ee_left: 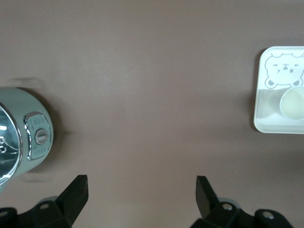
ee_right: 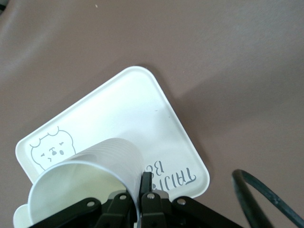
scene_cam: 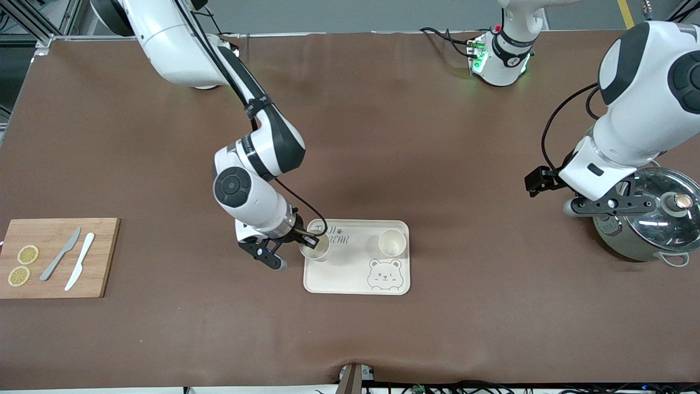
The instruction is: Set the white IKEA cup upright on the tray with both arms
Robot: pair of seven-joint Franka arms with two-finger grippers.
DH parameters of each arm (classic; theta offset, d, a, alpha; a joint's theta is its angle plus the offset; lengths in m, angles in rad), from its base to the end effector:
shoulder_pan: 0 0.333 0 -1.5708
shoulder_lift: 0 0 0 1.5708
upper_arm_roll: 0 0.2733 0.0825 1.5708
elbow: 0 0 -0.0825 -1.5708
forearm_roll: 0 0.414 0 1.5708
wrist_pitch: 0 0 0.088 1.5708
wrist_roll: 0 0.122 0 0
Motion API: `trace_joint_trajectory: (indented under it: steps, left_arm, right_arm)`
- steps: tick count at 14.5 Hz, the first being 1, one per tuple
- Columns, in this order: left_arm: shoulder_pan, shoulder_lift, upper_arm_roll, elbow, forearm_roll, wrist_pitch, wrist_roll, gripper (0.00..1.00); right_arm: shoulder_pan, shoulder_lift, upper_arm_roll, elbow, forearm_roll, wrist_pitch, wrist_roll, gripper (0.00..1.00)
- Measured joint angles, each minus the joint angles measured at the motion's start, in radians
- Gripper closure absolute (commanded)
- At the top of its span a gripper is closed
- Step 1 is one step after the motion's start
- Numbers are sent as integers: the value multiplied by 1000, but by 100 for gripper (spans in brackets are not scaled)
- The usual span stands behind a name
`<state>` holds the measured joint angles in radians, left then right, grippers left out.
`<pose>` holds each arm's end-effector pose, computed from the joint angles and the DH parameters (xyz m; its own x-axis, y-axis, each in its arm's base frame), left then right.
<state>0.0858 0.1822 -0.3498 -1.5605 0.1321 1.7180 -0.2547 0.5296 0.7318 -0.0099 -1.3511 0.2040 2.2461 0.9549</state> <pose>0.6210 -0.1402 0.4798 0.9997 -0.0248 0.0037 -0.0245 -0.9973 -0.0695 0.6483 0.3819 0.2449 0.8560 -0.5144 -0.0510 -0.5119 -0.8298 -0.2224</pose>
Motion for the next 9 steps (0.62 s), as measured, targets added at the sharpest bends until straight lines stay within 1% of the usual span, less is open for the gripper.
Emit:
trace_joint_trajectory:
  steps: [2, 4, 6, 9]
  left_arm:
    - [2, -26, 0, -39, 0, 1, 0, 0]
    - [16, -66, 0, -108, 0, 29, 7, 0]
    - [46, -119, 1, -183, -35, 71, 61, 0]
    - [84, -193, 5, -233, -69, 78, 133, 0]
  right_arm:
    - [22, 26, -1, 1, -77, 14, 47, 100]
    - [43, 54, -1, 1, -140, 30, 94, 100]
    - [55, 77, -2, 1, -151, 75, 107, 100]
    - [60, 101, -2, 2, -152, 92, 109, 100]
